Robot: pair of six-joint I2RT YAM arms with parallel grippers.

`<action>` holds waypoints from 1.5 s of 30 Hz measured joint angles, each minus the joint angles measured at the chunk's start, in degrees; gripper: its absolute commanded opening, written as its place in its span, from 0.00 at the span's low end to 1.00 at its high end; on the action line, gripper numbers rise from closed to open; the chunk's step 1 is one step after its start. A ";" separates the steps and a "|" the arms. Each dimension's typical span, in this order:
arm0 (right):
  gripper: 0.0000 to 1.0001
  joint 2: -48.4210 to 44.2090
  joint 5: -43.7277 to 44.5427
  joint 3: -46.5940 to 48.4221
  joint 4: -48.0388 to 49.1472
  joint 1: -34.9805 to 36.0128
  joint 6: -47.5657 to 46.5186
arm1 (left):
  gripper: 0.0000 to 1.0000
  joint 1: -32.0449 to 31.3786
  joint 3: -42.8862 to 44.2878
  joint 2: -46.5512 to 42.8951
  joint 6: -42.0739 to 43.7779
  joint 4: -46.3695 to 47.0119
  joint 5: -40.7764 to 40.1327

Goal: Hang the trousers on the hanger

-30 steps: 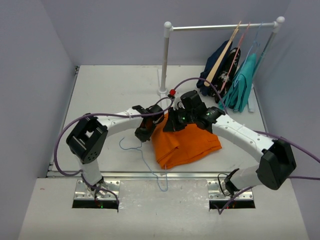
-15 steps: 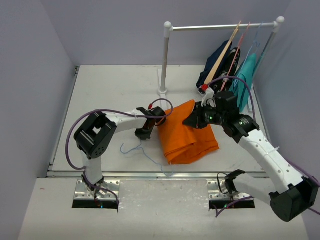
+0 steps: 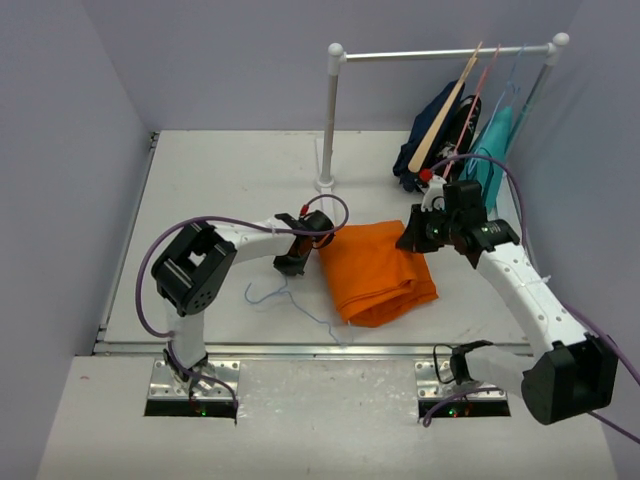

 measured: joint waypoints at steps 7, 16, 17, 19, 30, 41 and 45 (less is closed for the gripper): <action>0.00 6.60 9.27 -4.57 -0.41 -4.25 1.18 | 0.00 -1.55 -0.75 -0.97 0.03 2.47 2.15; 0.00 15.06 16.00 -9.88 0.86 -14.29 6.17 | 0.00 -6.66 -0.42 -0.35 -0.08 6.93 1.31; 0.00 15.97 15.74 -9.82 1.20 -14.46 6.31 | 0.00 -6.77 -0.39 -0.28 -0.30 7.02 0.91; 0.02 17.21 14.87 -9.80 1.98 -14.50 6.39 | 0.00 -6.80 -0.07 -0.01 -1.00 6.57 -0.15; 0.51 16.69 13.93 -5.72 3.91 -12.69 5.80 | 0.00 -6.86 5.24 4.34 -2.99 -0.88 -7.83; 0.02 -4.85 15.91 -7.35 9.02 13.69 10.08 | 0.00 -6.86 5.28 4.35 -2.98 -1.92 -7.10; 0.00 -2.80 3.72 -18.45 18.06 16.23 13.53 | 0.00 -6.86 5.28 4.22 -2.84 -1.58 -6.15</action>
